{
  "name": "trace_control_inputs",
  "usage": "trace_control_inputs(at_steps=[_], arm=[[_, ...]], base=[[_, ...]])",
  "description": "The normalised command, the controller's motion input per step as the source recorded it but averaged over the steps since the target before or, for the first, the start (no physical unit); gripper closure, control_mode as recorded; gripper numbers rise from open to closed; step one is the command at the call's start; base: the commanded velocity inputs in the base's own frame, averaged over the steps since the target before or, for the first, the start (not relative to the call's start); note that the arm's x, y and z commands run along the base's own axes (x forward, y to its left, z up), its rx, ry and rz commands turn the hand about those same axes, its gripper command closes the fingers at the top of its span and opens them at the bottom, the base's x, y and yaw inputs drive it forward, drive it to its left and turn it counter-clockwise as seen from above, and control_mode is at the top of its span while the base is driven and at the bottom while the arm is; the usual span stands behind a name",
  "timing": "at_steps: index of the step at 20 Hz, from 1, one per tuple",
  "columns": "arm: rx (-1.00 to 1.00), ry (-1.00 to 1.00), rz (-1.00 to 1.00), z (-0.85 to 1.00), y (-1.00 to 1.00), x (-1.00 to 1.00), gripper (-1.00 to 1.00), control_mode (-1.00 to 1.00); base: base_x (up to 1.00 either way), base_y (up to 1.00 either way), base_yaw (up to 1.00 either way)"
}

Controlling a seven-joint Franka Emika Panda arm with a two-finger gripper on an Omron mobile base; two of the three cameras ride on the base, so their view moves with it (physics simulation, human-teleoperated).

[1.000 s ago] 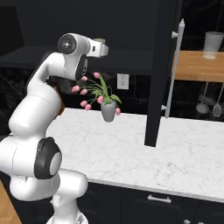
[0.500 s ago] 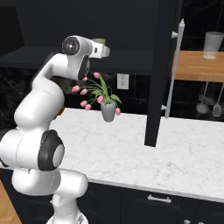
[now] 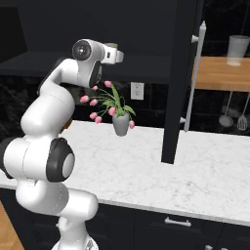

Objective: Gather all objects into one cabinet and sort the glasses and bowls to opposite sides.

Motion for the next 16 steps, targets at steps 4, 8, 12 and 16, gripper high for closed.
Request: trace_control_inputs(at_steps=[4, 8, 12, 16], arm=[[0.00, 0.01, 0.00, -0.04, 0.00, 0.02, -1.00, -1.00], [0.00, 0.00, 0.00, -0.11, 0.00, 0.07, -1.00, -1.00], [0.00, 0.00, 0.00, -0.05, 0.01, 0.14, -1.00, -1.00], [0.00, 0.00, 0.00, 0.00, 0.00, 0.20, -1.00, -1.00]], base=[[0.00, 0.00, 0.00], [0.00, 0.00, 0.00], [0.00, 0.00, 0.00], [0.00, 0.00, 0.00]])
